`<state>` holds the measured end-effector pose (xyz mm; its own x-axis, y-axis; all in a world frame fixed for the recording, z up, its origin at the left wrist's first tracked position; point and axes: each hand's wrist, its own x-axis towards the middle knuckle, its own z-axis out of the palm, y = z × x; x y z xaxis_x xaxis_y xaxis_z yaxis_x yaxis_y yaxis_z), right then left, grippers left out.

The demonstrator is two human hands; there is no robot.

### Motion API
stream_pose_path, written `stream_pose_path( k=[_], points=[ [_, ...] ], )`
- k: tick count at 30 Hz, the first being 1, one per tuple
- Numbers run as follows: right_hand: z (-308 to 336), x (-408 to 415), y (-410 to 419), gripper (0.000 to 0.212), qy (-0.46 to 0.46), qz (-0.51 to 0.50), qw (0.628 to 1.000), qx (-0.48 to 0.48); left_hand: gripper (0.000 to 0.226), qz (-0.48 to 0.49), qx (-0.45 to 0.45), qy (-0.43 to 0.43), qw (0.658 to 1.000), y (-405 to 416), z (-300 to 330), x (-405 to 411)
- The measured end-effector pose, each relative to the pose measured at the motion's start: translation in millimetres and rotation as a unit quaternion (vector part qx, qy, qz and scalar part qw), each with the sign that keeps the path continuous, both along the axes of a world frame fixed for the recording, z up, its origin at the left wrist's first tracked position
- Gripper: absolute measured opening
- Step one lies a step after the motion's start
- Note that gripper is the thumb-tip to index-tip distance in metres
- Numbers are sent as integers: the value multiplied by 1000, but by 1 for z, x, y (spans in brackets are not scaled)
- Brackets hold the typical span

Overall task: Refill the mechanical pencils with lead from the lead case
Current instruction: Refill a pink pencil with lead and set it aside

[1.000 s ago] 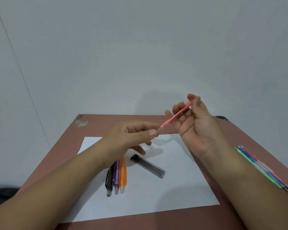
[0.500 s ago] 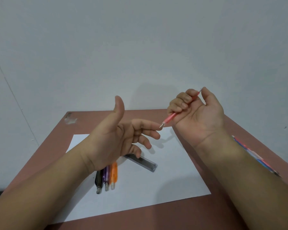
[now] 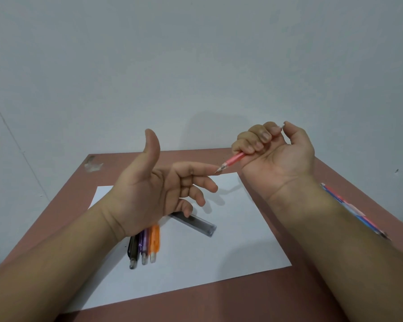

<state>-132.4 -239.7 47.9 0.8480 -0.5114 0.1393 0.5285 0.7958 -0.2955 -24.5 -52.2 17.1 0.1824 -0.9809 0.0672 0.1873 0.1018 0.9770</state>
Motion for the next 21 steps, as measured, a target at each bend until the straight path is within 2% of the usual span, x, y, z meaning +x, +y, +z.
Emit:
stream_pose_path(
  k=[21],
  points=[
    [0,-2,4,36,-18,-22,1000,6,115,-19,-12,32,999,2,-1,4]
  ],
)
